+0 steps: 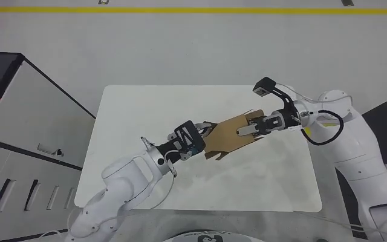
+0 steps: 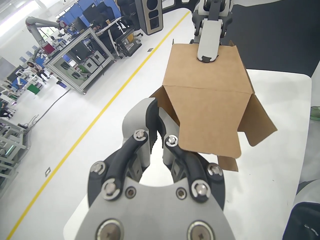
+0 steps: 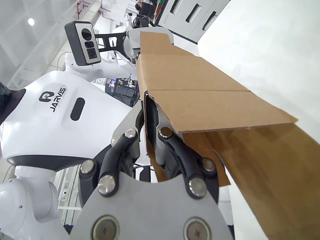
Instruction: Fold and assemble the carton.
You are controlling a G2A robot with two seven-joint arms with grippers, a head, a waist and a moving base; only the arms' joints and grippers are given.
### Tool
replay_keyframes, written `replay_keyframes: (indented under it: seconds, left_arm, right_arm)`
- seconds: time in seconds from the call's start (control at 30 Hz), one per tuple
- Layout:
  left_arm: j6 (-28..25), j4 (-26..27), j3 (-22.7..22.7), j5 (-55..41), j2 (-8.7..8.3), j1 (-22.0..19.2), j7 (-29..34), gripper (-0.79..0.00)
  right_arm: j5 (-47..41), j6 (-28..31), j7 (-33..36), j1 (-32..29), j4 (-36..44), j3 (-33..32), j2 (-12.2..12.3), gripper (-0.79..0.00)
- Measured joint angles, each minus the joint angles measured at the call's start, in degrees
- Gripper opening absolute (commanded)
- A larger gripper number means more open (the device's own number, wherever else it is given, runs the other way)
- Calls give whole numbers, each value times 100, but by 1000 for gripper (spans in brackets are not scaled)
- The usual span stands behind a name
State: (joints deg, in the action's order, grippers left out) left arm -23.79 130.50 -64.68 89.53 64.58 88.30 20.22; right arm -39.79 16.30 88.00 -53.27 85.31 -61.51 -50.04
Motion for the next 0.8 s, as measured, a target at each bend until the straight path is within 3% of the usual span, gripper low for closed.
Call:
replay_keyframes:
  seconds: [0.8]
  left_arm:
    - [374,111,-181,129,-7,234,-9,-785]
  right_arm:
    - [-146,0,0,1,59,52,131,-785]
